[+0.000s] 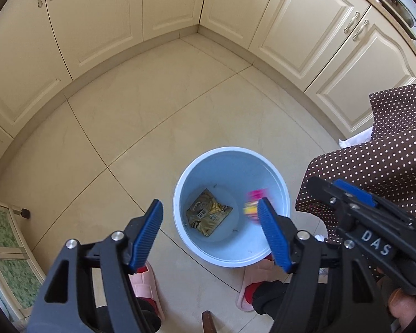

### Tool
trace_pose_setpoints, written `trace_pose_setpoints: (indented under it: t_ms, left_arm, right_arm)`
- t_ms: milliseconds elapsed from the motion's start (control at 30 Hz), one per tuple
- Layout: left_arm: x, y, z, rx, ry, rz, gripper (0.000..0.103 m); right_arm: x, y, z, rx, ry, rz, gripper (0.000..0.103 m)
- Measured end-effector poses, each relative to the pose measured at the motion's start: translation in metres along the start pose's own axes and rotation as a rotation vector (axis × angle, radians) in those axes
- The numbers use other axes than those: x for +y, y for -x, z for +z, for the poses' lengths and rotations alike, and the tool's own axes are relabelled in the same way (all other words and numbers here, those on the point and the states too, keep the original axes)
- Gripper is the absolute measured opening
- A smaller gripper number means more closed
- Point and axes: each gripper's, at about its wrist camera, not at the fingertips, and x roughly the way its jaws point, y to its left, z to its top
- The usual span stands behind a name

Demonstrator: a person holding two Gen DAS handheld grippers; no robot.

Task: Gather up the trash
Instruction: 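Carry both wrappers over the blue bucket and open both grippers to drop them, then grasp the orange peel with the left gripper while the right grasps a brown scrap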

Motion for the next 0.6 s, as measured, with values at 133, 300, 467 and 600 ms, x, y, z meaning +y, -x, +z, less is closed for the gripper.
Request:
trace_pose_setpoints:
  t_ms: [133, 300, 467, 600]
  left_arm:
    - [-0.006, 0.022, -0.002, -0.043, -0.013, -0.008, 0.069]
    - [-0.023, 0.064, -0.005, -0.122, -0.036, -0.027, 0.069]
    - [-0.067, 0.131, -0.016, -0.249, -0.123, -0.071, 0.069]
    - [-0.101, 0.177, -0.029, -0.312, -0.163, -0.151, 0.07]
  right_arm:
    - [-0.001, 0.027, -0.002, -0.036, 0.012, -0.006, 0.05]
    - [-0.003, 0.083, -0.01, -0.128, 0.028, -0.033, 0.05]
    - [-0.008, 0.165, -0.028, -0.278, 0.034, -0.078, 0.051]
    - [-0.019, 0.235, -0.048, -0.413, 0.023, -0.126, 0.052]
